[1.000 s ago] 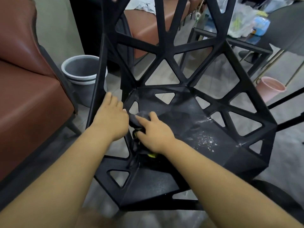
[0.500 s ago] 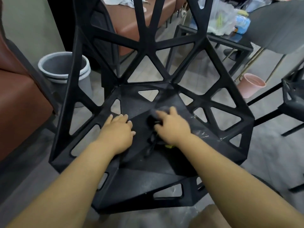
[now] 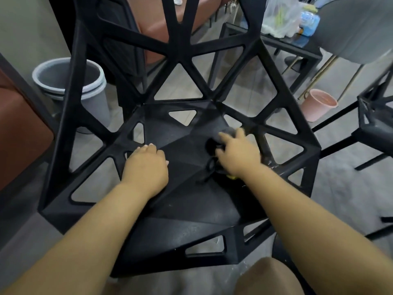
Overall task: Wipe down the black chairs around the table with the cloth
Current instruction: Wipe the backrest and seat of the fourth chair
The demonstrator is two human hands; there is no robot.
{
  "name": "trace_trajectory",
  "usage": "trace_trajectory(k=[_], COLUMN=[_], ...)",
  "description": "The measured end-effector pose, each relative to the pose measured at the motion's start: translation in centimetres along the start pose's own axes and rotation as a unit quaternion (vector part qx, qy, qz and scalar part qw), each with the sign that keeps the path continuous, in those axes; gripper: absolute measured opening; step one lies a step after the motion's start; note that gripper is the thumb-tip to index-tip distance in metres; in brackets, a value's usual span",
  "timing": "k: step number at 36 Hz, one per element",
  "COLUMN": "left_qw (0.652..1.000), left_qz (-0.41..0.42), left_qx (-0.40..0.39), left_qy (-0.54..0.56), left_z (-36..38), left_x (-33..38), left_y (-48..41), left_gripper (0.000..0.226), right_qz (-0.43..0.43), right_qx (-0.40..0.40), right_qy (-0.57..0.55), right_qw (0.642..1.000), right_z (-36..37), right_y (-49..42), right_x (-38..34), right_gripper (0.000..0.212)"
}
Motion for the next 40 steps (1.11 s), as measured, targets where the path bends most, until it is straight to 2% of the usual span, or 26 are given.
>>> trace_trajectory(k=[3, 5, 7, 9, 12, 14, 16, 19, 22, 25, 27, 30, 32, 35, 37, 40], left_qw=[1.0, 1.0, 1.0, 1.0, 1.0, 0.999, 0.999, 0.998, 0.999, 0.999, 0.999, 0.999, 0.999, 0.997, 0.994, 0.993], left_qz=[0.0, -0.003, -0.003, 0.001, 0.006, 0.01, 0.004, -0.009, -0.011, -0.008, -0.005, 0.003, 0.014, 0.029, 0.037, 0.044], left_qx=[-0.002, -0.004, -0.001, -0.002, -0.016, -0.025, -0.037, -0.044, -0.041, -0.039, -0.036, -0.031, -0.04, -0.076, -0.098, -0.098], left_qy=[-0.012, -0.006, -0.002, 0.003, -0.007, -0.018, -0.031, -0.039, -0.03, -0.025, -0.021, -0.019, -0.017, 0.001, 0.015, 0.042], left_z=[0.1, 0.1, 0.2, 0.3, 0.5, 0.6, 0.8, 1.5, 1.8, 1.6, 1.5, 1.2, 0.8, 0.4, 0.1, -0.1], left_x=[0.2, 0.1, 0.2, 0.4, 0.6, 0.7, 0.8, 1.0, 0.9, 0.9, 0.9, 0.7, 0.6, 0.3, 0.1, -0.4], left_y=[-0.1, -0.2, -0.3, -0.4, -0.9, -1.4, -1.6, -1.2, -1.0, -1.0, -0.9, -0.7, -0.5, 0.0, 0.5, 1.5], left_gripper=[0.035, 0.034, 0.035, 0.04, 0.051, 0.054, 0.055, 0.056, 0.056, 0.056, 0.056, 0.055, 0.056, 0.056, 0.055, 0.052], right_qz=[-0.146, -0.171, -0.127, -0.04, 0.035, 0.056, 0.078, 0.023, -0.047, -0.14, -0.115, 0.023, 0.079, 0.121, 0.121, 0.005], right_qx=[-0.017, -0.021, 0.017, 0.077, 0.137, 0.138, 0.119, 0.057, -0.021, -0.038, -0.022, 0.042, 0.072, 0.06, 0.014, -0.039], right_qy=[0.017, 0.041, 0.099, 0.16, 0.195, 0.171, 0.104, 0.082, -0.004, -0.016, 0.004, 0.022, 0.023, 0.016, -0.01, -0.024], right_qw=[0.989, 0.984, 0.987, 0.983, 0.97, 0.974, 0.984, 0.995, 0.999, 0.989, 0.993, 0.999, 0.994, 0.991, 0.993, 0.999], right_z=[0.1, -0.1, -0.8, -2.2, -3.8, -3.7, -3.0, -1.8, -1.4, -1.3, -1.4, -2.2, -2.4, -1.8, -1.3, -1.0], right_y=[2.2, 1.5, -0.9, -3.4, -5.3, -5.3, -4.5, -1.7, 1.8, 4.3, 3.6, 1.1, 0.4, 1.4, 3.0, 6.7], right_x=[-1.2, -0.3, 2.1, 5.0, 7.5, 7.5, 6.7, 4.5, 2.9, 2.5, 3.9, 7.2, 8.1, 6.7, 4.4, -0.1], right_gripper=[0.054, 0.056, 0.055, 0.054, 0.065, 0.066, 0.056, 0.047, 0.047, 0.05, 0.052, 0.052, 0.053, 0.051, 0.048, 0.047])
Point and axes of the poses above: each hand's wrist, its own y-axis away from the middle knuckle, its own z-axis out of the palm, x = y × z, the point moved 4 cm from there along -y, towards the middle knuckle, and after that the axes turned 12 degrees about z, right-handed, at the moved point
